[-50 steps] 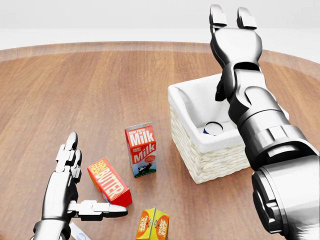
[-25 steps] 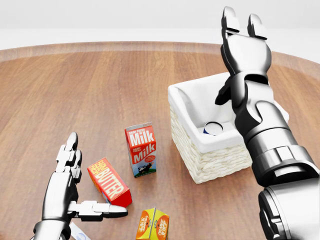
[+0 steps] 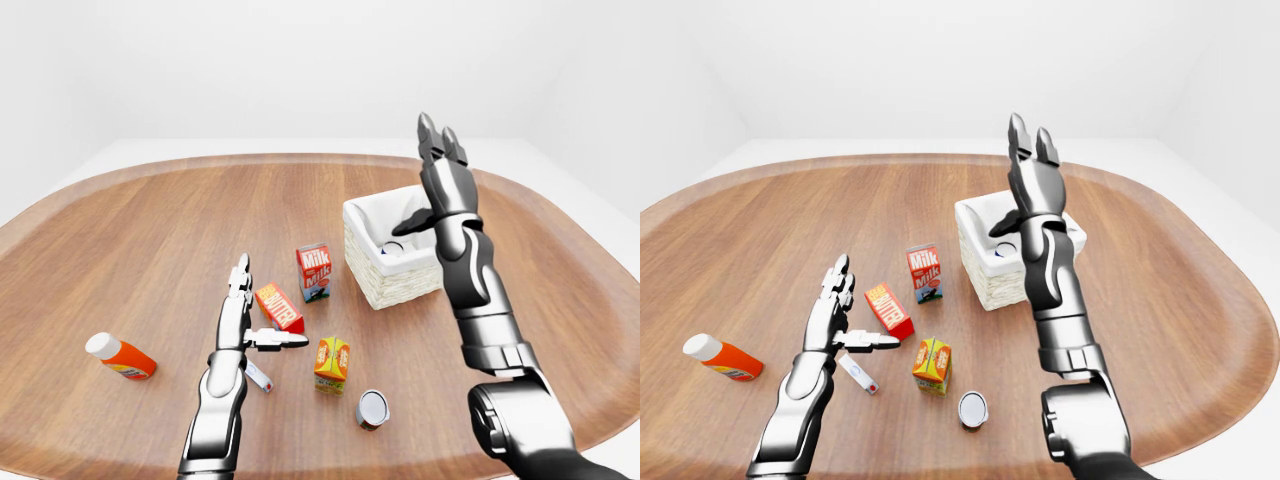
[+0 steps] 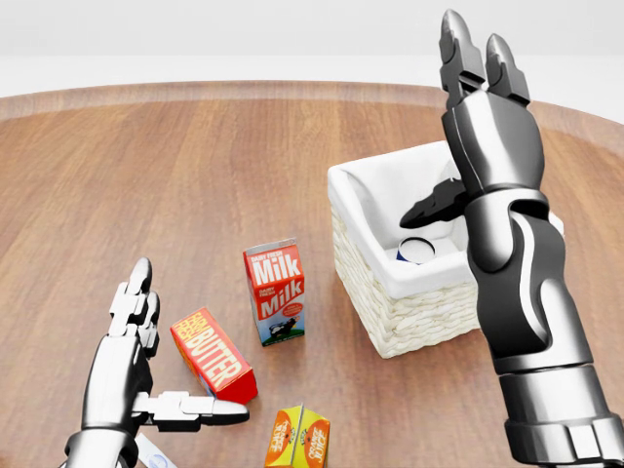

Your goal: Pick up the alphabet soup and the tomato sauce, and put them in the basket.

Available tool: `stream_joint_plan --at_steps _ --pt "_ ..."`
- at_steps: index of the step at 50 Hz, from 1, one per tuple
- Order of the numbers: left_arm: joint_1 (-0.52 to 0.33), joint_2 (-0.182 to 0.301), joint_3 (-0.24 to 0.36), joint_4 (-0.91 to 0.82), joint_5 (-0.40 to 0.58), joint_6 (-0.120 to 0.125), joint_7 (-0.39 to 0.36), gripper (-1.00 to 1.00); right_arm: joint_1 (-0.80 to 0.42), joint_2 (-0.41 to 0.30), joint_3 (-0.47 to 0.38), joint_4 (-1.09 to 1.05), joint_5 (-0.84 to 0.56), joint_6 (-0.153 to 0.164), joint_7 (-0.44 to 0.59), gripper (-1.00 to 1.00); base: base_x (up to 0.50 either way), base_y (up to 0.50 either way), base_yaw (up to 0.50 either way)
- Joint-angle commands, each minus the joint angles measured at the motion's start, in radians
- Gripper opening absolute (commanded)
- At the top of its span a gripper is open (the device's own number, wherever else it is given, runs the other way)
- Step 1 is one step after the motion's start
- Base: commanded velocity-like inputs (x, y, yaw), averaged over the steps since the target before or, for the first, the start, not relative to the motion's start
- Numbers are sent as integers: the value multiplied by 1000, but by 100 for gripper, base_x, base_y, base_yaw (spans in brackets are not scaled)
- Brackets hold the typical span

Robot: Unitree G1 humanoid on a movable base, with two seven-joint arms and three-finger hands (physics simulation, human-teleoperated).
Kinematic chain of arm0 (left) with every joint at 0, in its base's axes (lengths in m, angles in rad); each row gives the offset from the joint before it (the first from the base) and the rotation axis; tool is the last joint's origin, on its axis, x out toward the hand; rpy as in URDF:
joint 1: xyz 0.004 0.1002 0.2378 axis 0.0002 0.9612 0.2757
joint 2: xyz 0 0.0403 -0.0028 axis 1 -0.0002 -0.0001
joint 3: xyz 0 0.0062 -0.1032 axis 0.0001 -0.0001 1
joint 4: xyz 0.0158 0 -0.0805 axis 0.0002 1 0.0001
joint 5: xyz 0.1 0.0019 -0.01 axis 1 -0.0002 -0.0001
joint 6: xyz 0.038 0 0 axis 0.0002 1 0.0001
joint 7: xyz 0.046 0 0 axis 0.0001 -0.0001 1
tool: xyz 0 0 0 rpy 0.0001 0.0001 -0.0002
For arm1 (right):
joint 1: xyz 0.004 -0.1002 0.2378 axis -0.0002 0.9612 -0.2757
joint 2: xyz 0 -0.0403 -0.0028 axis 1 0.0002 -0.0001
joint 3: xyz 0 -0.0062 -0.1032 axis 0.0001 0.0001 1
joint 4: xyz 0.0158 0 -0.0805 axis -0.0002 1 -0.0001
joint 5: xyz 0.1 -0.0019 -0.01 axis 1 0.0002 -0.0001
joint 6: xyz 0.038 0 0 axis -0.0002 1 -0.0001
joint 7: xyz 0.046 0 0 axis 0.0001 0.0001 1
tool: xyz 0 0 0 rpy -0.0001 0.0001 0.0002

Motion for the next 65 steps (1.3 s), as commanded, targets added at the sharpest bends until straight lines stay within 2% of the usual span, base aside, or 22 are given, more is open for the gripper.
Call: stream_joint_plan --at_steps 1,9,18,20,23,27,30,34,38,41,45,46,47,49,50,51,52,55,56,58,59,65 --pt "-6 0 3 7 -19 -10 -10 100 184 33 -18 -291 41 0 76 100 0 0 0" --pt "-10 0 5 16 -21 -13 -9 100 294 46 -36 -456 61 0 121 100 0 0 0" --pt "-5 0 4 1 -21 -5 -9 100 467 94 -35 -703 78 0 180 100 0 0 0" --pt "-4 1 4 4 -21 -9 -10 100 502 106 -32 -749 79 0 189 100 0 0 0" --pt "-4 1 4 3 -21 -9 -10 100 524 113 -30 -771 77 0 193 100 0 0 0" --pt "-6 1 5 21 -21 -26 -11 100 565 126 -29 -804 85 0 194 100 0 0 0" --pt "-5 1 4 12 -19 -18 -11 100 606 137 -25 -830 91 0 194 100 0 0 0" --pt "-3 1 4 13 -19 -21 -11 100 648 148 -21 -828 102 0 176 100 0 0 0" --pt "0 0 2 -2 -18 -10 -12 100 693 156 -23 -847 115 0 170 100 0 0 0" --pt "0 0 2 -2 -18 -11 -12 100 738 161 -24 -850 124 0 151 100 0 0 0" --pt "0 0 2 4 -17 -17 -11 100 777 171 -31 -906 129 0 183 100 0 0 0" --pt "0 0 2 5 -17 -18 -12 100 813 173 -30 -885 139 -18 152 100 0 0 0" --pt "1 0 2 3 -17 -16 -12 100 820 174 -32 -894 138 -20 158 100 0 0 0" --pt "1 0 2 2 -17 -16 -12 100 852 180 -38 -911 147 -47 159 100 0 0 0" --pt "1 0 2 -4 -17 -10 -12 100 858 185 -40 -940 149 -37 182 100 0 0 0" --pt "1 0 2 -5 -17 -9 -13 100 869 188 -41 -944 152 -46 181 100 0 0 0" --pt "1 0 2 -5 -17 -9 -12 100 909 190 -37 -922 154 -106 143 100 0 0 0" --pt "1 0 2 -5 -17 -9 -12 100 947 197 -40 -893 147 -163 123 100 0 0 0" --pt "-2 0 3 10 -18 -20 -11 100 961 198 -43 -879 151 -175 112 100 0 0 0" --pt "-2 0 4 9 -18 -19 -11 100 962 205 -50 -911 151 -166 144 100 0 0 0" --pt "-2 0 3 3 -18 -14 -11 100 969 206 -50 -893 151 -175 131 100 0 0 0" --pt "-7 1 5 13 -20 -17 -10 100 1000 224 -53 -909 207 -175 153 100 0 0 0"
